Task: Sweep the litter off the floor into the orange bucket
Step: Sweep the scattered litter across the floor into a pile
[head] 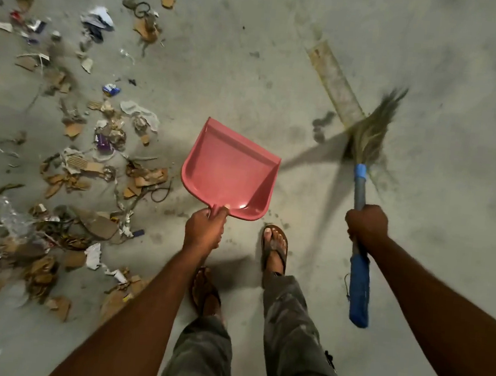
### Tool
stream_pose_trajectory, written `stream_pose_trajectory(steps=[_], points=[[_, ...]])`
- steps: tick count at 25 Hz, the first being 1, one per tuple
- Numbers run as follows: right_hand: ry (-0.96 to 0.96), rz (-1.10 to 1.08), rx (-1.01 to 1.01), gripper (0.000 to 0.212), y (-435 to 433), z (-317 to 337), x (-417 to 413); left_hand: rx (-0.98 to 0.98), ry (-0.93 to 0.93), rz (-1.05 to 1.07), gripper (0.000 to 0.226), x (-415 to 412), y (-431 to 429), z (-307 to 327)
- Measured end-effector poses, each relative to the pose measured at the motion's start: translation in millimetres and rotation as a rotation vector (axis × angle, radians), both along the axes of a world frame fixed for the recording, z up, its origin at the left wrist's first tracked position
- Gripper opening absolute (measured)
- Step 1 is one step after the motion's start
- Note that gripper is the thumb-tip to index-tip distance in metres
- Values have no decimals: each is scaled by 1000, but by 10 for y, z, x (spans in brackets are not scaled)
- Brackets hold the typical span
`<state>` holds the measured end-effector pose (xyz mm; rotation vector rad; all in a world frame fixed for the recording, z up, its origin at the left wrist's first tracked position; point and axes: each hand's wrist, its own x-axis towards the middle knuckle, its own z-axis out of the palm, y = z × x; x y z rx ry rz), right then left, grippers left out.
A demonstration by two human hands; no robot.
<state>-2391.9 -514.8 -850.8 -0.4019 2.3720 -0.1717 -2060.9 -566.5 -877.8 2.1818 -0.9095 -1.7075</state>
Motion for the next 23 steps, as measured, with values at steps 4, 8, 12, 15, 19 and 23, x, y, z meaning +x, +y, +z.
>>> stream_pose_trajectory(steps=[4,8,12,15,19,23], points=[[-113,294,-25,21,-889,-370,301,-5,-72,92,42,-82,-124,-136],[-256,533,-96,21,-2168,-476,757,2,-152,219,45,65,-242,-237],[-323,531,-219,27,-2588,-241,1202,-10,-207,252,47,276,-268,-94],[-362,405,-310,32,-2035,158,1536,-11,-230,338,46,389,-120,215],[-341,254,-186,35,-1048,314,1816,25,-214,455,44,451,266,365],[-505,299,5,38,-893,237,2421,39,-241,531,42,694,814,452]])
